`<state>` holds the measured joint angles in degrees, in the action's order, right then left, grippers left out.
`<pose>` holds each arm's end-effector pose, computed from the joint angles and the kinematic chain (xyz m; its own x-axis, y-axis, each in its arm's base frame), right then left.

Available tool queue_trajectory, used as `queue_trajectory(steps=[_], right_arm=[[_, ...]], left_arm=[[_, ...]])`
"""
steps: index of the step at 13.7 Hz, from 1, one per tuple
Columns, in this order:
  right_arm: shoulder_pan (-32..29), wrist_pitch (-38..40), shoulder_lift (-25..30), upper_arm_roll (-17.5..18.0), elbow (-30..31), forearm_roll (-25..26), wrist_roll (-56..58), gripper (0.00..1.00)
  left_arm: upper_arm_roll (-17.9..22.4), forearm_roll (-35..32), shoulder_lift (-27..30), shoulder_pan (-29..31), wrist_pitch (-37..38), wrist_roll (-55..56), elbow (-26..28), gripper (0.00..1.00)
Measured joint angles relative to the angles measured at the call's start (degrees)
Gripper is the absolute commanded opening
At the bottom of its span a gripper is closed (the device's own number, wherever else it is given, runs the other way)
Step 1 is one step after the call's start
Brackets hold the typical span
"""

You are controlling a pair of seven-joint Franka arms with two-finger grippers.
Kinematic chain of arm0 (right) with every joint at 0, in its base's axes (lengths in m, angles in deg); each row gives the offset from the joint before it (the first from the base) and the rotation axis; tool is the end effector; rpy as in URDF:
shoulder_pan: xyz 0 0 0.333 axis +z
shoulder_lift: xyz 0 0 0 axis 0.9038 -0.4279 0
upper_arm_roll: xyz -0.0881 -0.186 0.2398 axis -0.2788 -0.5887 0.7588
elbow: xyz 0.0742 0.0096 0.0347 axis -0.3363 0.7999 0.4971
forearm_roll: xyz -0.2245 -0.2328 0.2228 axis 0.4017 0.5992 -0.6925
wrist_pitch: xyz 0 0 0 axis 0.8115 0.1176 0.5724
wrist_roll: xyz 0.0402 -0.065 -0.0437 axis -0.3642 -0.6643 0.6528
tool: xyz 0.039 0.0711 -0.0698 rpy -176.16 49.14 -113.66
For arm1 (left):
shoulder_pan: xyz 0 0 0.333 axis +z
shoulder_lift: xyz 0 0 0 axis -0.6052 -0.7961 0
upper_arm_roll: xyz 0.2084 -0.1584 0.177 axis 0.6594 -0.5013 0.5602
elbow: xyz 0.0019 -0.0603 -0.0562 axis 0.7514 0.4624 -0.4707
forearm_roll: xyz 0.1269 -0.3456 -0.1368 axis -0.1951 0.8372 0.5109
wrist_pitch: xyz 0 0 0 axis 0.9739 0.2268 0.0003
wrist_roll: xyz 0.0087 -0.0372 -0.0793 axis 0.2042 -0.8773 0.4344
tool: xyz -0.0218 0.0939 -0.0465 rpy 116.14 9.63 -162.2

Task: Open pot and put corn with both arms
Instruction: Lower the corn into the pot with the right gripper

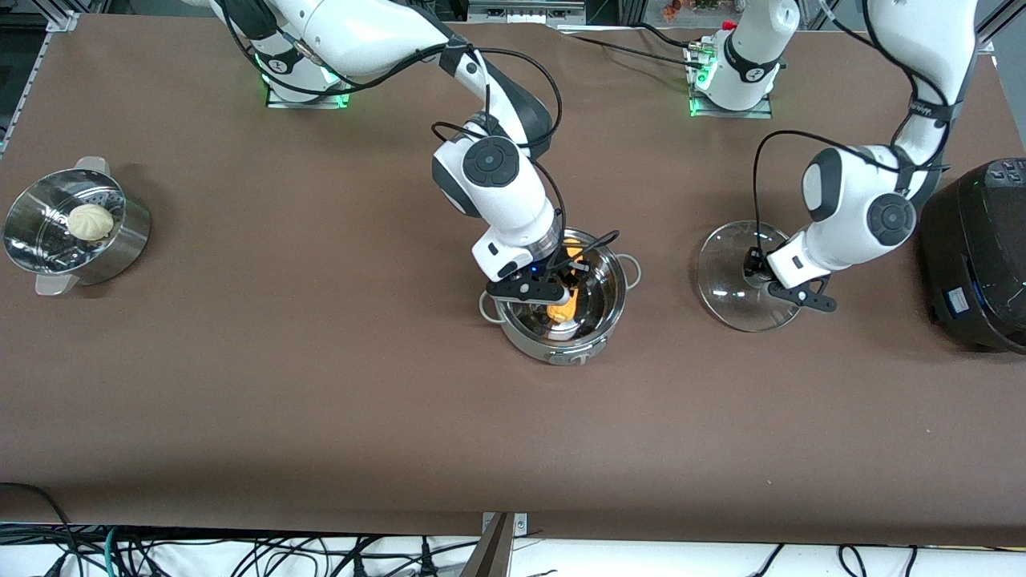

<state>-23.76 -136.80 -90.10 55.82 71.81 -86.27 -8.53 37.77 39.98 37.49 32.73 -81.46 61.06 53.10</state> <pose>0.5639 0.5630 0.3292 0.9729 -0.2129 0.0907 -0.1727 -0.9287 -0.3281 0.5310 -0.0129 0.2143 0.9597 -0.2517 -0.1246 -0.2414 -0.9661 0.0918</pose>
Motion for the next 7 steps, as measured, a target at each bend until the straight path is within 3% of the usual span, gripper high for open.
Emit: queue_trajectory(steps=[2,3,4,5,7], right_arm=[[0.0,-0.1,-0.6,0.0,0.0,0.0,0.0,0.48],[0.0,-0.1,-0.9,0.0,0.0,0.0,0.0,0.59],[0.0,-0.1,-1.1,0.0,0.0,0.0,0.0,0.76],[0.0,-0.1,-1.3,0.0,0.0,0.0,0.0,1.00],[0.0,-0.1,-1.7,0.0,0.0,0.0,0.0,1.00]], left_arm=[[0.1,0.0,0.0,-0.2,0.0,0.1,-0.1,0.00],[0.1,0.0,0.0,-0.2,0.0,0.1,-0.1,0.26],[0.1,0.0,0.0,-0.2,0.0,0.1,-0.1,0.77],[0.1,0.0,0.0,-0.2,0.0,0.1,-0.1,1.00],[0.1,0.0,-0.2,-0.2,-0.1,0.0,-0.1,1.00]])
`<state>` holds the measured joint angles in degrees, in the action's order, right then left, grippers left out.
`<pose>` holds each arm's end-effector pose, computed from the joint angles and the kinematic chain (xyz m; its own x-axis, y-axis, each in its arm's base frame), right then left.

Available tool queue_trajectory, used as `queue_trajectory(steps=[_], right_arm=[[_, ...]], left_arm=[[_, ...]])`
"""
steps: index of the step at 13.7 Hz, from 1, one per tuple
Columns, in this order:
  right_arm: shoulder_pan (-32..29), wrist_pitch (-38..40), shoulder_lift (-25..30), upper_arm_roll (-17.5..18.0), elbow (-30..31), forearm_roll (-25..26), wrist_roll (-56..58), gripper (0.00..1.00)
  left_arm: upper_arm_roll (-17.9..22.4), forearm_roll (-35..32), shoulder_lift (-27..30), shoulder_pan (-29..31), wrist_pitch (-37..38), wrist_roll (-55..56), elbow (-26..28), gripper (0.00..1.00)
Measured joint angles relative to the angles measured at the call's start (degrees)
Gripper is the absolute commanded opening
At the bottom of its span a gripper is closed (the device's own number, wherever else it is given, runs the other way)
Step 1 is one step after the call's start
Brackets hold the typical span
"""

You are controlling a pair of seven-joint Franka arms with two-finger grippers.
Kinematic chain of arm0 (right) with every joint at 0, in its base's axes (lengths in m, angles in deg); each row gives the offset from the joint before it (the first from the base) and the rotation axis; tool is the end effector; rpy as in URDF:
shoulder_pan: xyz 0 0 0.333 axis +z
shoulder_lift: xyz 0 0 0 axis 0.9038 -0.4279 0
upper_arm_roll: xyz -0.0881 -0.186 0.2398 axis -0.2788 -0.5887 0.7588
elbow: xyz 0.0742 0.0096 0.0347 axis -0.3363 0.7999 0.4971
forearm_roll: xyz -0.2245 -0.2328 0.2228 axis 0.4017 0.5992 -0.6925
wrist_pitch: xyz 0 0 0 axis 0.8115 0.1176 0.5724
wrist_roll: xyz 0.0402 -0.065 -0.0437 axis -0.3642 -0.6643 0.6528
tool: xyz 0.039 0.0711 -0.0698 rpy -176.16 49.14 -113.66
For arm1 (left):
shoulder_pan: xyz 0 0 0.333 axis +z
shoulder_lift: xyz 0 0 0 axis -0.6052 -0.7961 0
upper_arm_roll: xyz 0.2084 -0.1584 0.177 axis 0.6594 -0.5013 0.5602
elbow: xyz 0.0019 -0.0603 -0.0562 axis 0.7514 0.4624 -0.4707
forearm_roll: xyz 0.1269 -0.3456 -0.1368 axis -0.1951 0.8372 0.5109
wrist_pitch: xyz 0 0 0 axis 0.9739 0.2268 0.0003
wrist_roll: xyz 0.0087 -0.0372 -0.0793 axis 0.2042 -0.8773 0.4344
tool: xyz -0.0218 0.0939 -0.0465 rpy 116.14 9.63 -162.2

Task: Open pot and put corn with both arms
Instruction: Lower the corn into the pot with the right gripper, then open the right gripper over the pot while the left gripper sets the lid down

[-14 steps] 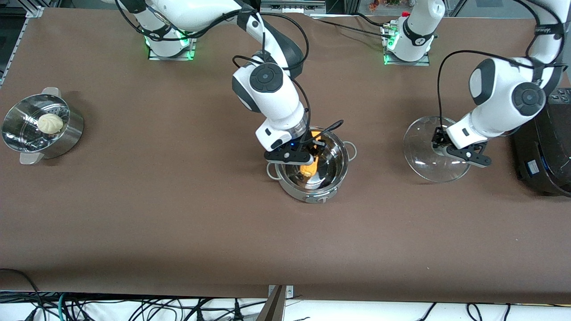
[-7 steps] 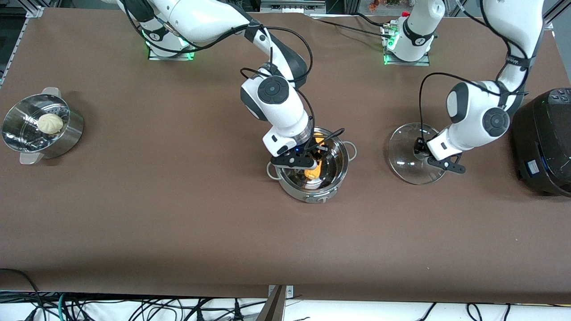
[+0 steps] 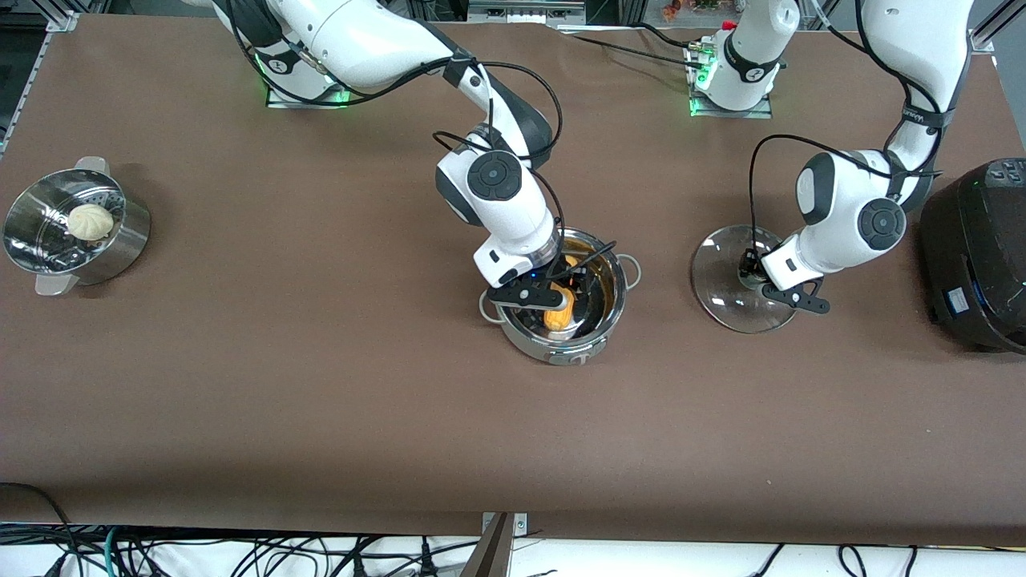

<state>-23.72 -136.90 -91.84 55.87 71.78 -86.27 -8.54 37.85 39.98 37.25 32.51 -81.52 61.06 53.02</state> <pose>0.5630 0.5635 0.3056 0.9748 -0.2106 0.0732 -0.1788 -0.9345 -0.3077 0.5311 -0.0142 0.2126 0.9589 -0.2540 -0.1265 -0.2437 -0.9655 0.0914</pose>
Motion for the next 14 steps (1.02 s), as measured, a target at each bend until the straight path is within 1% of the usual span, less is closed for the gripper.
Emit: queue_trajectory(steps=[4,5,6,8,10,12,14], right_arm=[[0.6,0.5,0.1,0.1,-1.1,0.7,0.1,1.00],[0.5,2.7,0.9,0.0,-1.8,1.7,0.7,1.00],[0.2,6.8,2.2,-0.2,-2.4,2.6,3.0,1.00],[-1.9,17.4,6.3,-0.7,-3.1,2.7,13.1,1.00],[-7.1,26.8,11.0,-1.0,-3.0,0.7,22.5,1.00],[-14.6,34.5,15.7,-1.2,-2.2,-1.6,33.1,1.00],[-20.9,42.7,19.9,-2.0,-1.3,-2.3,40.7,1.00]], left_arm=[[0.0,0.0,0.1,0.0,0.3,0.0,-0.2,1.00],[0.0,0.0,1.2,0.0,1.9,0.0,-0.3,1.00],[0.1,0.0,3.2,0.1,4.3,0.0,-0.5,1.00],[0.3,0.0,9.2,0.4,8.4,0.0,-0.6,1.00],[0.4,0.0,14.4,1.3,10.5,0.1,-0.6,1.00],[0.5,0.0,16.5,2.5,10.7,0.0,-0.6,1.00],[0.5,-0.1,17.9,3.2,10.7,0.0,-1.2,1.00]])
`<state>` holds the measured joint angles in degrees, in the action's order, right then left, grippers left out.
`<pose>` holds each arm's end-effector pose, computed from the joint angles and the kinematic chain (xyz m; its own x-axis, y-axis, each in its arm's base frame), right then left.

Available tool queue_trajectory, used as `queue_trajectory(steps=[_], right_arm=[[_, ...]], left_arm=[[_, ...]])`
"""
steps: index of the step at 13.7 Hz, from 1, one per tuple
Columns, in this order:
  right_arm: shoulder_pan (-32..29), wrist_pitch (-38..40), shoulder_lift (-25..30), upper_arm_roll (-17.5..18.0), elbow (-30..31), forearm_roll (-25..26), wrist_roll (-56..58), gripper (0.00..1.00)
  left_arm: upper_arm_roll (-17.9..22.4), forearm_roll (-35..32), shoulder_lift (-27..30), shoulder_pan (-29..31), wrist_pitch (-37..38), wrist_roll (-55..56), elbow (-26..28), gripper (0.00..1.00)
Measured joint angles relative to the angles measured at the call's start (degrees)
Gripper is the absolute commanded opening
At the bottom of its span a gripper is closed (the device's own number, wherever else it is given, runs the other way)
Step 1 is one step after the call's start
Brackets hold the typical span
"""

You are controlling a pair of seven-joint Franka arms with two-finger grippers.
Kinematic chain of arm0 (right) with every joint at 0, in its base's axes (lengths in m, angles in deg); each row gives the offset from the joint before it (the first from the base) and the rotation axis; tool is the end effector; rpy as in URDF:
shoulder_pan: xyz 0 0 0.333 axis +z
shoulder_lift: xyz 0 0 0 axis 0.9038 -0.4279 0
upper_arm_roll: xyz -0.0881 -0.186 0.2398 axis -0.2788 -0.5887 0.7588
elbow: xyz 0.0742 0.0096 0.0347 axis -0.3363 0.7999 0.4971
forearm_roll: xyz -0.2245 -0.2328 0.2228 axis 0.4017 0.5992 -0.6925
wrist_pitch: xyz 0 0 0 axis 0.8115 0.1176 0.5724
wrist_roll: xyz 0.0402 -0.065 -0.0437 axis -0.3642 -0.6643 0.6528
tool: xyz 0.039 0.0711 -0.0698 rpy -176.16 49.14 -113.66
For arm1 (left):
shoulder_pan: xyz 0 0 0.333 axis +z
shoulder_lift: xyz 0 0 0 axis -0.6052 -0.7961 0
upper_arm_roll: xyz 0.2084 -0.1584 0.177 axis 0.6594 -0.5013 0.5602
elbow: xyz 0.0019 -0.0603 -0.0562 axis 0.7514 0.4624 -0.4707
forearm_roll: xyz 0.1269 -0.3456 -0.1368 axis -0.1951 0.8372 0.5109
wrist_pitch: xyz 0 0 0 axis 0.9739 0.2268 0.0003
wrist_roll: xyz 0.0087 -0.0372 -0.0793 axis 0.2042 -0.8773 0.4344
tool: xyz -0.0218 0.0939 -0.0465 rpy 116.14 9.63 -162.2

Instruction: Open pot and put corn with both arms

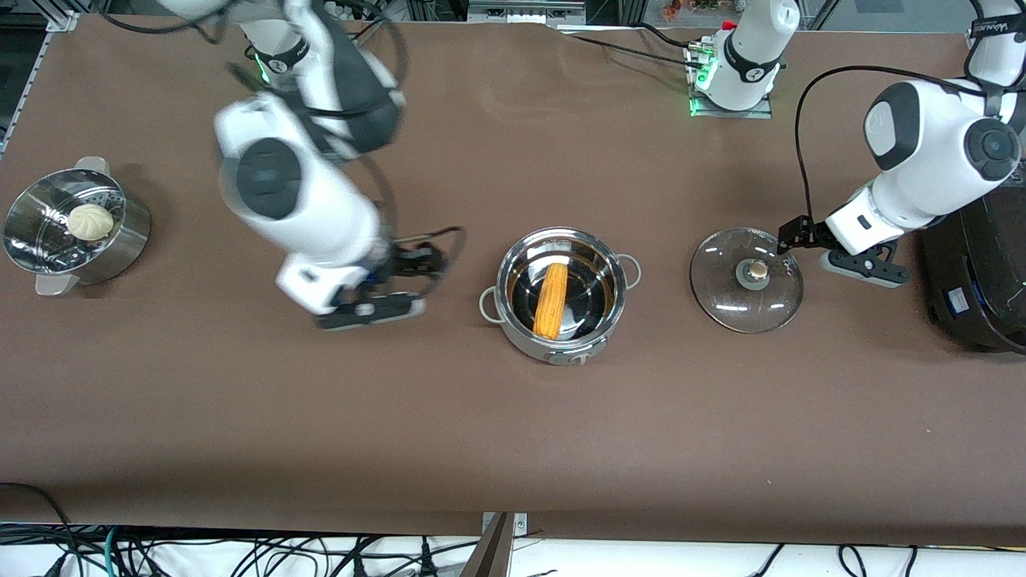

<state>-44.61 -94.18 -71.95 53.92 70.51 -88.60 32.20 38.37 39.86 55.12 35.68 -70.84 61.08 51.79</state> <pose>0.6426 0.2837 0.5049 0.9786 0.1782 -0.1025 0.1684 -0.9809 -0.0975 0.5298 0.0164 0.3731 0.9780 -0.2072 0.0240 -0.2086 -0.9741 0.0879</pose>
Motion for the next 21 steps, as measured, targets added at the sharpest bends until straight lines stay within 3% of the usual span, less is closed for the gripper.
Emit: queue_trajectory(steps=[3,6,8,11,13,15,17,21], right_arm=[[-2.3,9.3,4.4,-7.9,1.4,-0.1,4.9,1.00],[-2.4,12.4,5.0,-16.8,2.6,-0.1,13.6,1.00],[-4.0,12.8,5.4,-19.6,4.1,-0.1,17.5,1.00],[-7.5,6.3,9.4,-19.6,11.6,-0.2,19.9,1.00],[-10.6,-1.2,15.0,-16.4,20.2,1.4,20.8,1.00],[-13.9,-4.0,20.7,-12.4,26.7,4.2,20.8,1.00],[-17.7,-4.2,26.0,-9.2,30.9,5.1,20.7,1.00],[-20.9,1.1,33.2,-7.6,33.7,4.9,21.1,1.00]], left_arm=[[0.0,-1.3,3.3,1.4,7.2,0.1,-5.7,1.00],[-0.1,-2.6,5.3,1.8,22.1,1.4,-18.0,1.00],[-0.7,-3.3,5.8,1.8,31.4,3.7,-26.6,1.00],[-0.8,-3.9,5.9,1.9,36.7,5.1,-32.7,1.00],[-0.7,-4.0,5.6,2.6,38.2,5.7,-33.6,1.00],[-0.9,-6.2,5.5,2.8,38.8,7.0,-33.7,1.00],[-2.0,-8.4,5.4,2.8,39.1,9.5,-33.7,1.00],[-3.4,-8.9,4.7,2.7,39.9,13.3,-34.0,1.00]])
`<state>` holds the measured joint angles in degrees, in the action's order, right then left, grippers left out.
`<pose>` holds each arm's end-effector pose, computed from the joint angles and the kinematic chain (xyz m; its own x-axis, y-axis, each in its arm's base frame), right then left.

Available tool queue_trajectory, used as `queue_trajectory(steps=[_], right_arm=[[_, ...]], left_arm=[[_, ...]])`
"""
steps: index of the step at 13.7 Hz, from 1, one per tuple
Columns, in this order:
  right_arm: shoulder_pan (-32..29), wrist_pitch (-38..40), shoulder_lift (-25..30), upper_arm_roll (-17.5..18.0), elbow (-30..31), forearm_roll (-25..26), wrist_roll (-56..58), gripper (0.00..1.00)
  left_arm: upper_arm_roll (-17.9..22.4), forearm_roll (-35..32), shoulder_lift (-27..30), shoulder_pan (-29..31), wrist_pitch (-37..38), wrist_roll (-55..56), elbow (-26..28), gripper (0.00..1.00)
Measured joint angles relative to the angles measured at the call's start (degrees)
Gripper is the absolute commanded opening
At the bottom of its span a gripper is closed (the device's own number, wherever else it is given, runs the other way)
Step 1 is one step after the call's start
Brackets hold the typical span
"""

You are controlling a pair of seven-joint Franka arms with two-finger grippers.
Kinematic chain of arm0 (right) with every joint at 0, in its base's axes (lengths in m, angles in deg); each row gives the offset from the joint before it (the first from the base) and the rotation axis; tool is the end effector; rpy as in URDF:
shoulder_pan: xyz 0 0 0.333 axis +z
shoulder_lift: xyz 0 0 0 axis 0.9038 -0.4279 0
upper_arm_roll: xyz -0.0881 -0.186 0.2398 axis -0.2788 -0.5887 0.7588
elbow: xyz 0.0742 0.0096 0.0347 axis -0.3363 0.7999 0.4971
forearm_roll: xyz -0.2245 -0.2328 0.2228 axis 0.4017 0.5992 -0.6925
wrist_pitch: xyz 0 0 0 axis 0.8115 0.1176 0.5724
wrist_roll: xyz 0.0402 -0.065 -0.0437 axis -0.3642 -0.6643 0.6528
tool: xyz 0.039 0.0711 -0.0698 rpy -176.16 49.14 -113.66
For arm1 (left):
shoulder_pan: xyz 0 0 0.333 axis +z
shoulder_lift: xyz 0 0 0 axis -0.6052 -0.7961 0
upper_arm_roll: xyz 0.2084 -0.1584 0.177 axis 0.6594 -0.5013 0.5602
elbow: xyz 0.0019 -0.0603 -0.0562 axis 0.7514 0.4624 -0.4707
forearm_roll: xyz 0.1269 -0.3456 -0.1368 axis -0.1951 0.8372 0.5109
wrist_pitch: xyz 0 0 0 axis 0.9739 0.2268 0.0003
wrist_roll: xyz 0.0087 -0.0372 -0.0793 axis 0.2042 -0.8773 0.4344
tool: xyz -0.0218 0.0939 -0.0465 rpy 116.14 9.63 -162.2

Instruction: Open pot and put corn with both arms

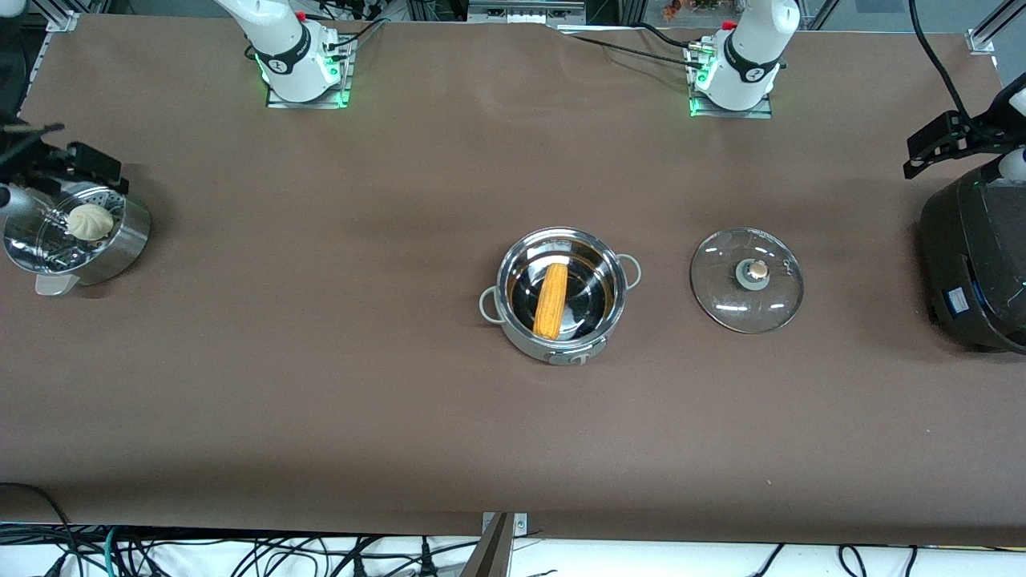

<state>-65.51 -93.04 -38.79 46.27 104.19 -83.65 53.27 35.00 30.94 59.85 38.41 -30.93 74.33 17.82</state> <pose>0.5358 -0.0414 0.5891 0.9927 0.0563 -0.1065 0.0554 -0.9984 -0.0110 0.5279 0.0187 0.6361 0.9980 -0.0583 -0.0260 -0.0592 -0.9976 -0.0372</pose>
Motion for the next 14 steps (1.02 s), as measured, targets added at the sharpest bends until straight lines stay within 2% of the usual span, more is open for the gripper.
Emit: queue_trajectory(steps=[3,7,14], right_arm=[[0.6,0.8,0.5,1.2,0.7,0.0,0.0,1.00],[0.9,-1.4,-1.7,1.2,0.8,0.1,0.0,1.00],[0.8,-1.6,-5.5,0.9,-2.3,2.1,0.0,1.00]], left_arm=[[-0.3,0.0,-0.1,0.0,1.0,0.2,-0.2,1.00],[-0.3,0.0,-0.1,0.0,1.7,0.3,-0.5,1.00],[-0.5,0.0,-0.1,0.0,2.1,0.3,-0.8,1.00]])
